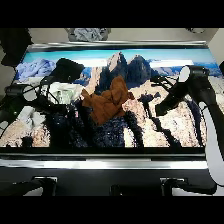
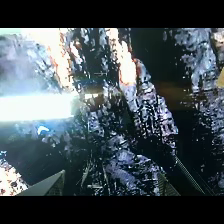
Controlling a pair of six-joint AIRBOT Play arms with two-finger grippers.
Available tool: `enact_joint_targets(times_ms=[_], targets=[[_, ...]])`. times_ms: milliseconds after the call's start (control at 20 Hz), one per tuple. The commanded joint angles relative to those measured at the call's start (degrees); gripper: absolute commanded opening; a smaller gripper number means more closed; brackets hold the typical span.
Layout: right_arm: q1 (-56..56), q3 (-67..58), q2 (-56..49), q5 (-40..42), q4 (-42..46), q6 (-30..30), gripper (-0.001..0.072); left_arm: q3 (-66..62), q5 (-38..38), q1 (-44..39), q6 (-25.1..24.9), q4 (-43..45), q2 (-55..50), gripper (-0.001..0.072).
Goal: Fold the shirts.
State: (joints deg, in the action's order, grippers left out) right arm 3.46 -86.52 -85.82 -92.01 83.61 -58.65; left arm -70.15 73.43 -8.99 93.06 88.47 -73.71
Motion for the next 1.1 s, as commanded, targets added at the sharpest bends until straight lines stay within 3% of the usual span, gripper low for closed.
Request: enact_joint_targets(times_ms=[0, 750, 1050], targets=[[0.0, 0.0, 0.0, 0.0, 0.0, 0.0, 0.0492, 0.0, 0.0, 0.0, 0.0, 0.0, 0.0, 0.0713], [0.0, 0.0, 0.0, 0.0, 0.0, 0.0, 0.0492, 0.0, 0.0, 0.0, 0.0, 0.0, 0.0, 0.0713], [0.0, 0.0, 0.0, 6.6, 0.0, 0.0, 0.0492, 0.5, -8.3, -0.1, 0.0, 0.0, -1.2, 0.0713]])
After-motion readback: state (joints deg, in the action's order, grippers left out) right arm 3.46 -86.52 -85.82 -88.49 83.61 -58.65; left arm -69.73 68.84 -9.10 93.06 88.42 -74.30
